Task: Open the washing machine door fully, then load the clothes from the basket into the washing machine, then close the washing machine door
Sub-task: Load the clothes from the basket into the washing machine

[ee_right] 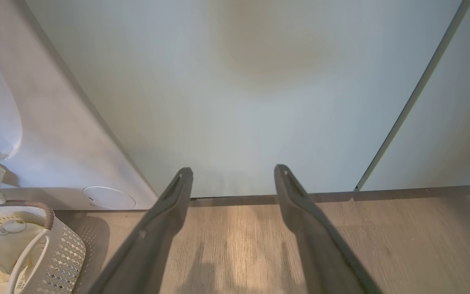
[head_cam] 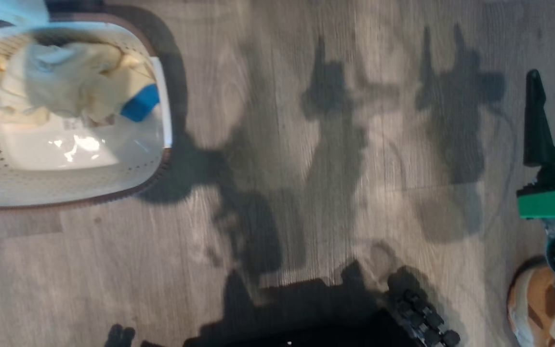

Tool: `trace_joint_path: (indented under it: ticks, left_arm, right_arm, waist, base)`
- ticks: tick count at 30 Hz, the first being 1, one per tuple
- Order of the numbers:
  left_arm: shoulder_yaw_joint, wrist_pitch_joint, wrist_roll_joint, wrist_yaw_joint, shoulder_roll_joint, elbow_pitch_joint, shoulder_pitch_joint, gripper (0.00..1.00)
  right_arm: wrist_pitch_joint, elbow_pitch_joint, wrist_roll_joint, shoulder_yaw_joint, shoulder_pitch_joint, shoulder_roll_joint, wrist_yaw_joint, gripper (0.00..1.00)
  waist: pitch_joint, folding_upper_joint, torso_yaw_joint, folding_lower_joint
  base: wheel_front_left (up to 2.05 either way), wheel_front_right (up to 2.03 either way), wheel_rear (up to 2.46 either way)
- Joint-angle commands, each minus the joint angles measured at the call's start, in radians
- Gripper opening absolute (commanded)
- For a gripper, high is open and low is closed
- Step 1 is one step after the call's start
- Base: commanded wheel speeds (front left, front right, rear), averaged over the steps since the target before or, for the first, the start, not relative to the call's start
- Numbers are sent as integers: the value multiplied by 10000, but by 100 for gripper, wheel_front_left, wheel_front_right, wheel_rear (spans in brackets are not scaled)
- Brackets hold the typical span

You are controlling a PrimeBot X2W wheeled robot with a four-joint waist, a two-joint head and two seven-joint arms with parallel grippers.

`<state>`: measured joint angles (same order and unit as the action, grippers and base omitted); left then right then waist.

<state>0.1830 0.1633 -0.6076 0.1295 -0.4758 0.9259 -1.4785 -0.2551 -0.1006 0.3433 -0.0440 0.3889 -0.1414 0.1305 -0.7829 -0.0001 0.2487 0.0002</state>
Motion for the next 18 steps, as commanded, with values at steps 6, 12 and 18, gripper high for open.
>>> trace_joint_path:
  ticks: [6, 12, 18]
  left_arm:
    - [138, 695, 557, -97, -769, 548, -1735, 0]
    - [164, 946, 945, -308, -907, 952, -2659, 0]
    - [-445, 980, 1152, -575, -1011, 151, -3193, 0]
  right_arm:
    - [-67, 251, 112, -329, 85, 46, 2, 100]
    - [-67, 220, 146, -518, 261, 69, 2, 100]
    - [-67, 225, 156, -597, 407, 82, 2, 100]
  waist:
    - [-545, 1, 411, -2]
    - [-827, 1, 654, -2]
    - [-1074, 1, 780, -2]
  base:
    - [0, 0, 0]
    - [0, 0, 0]
    - [0, 0, 0]
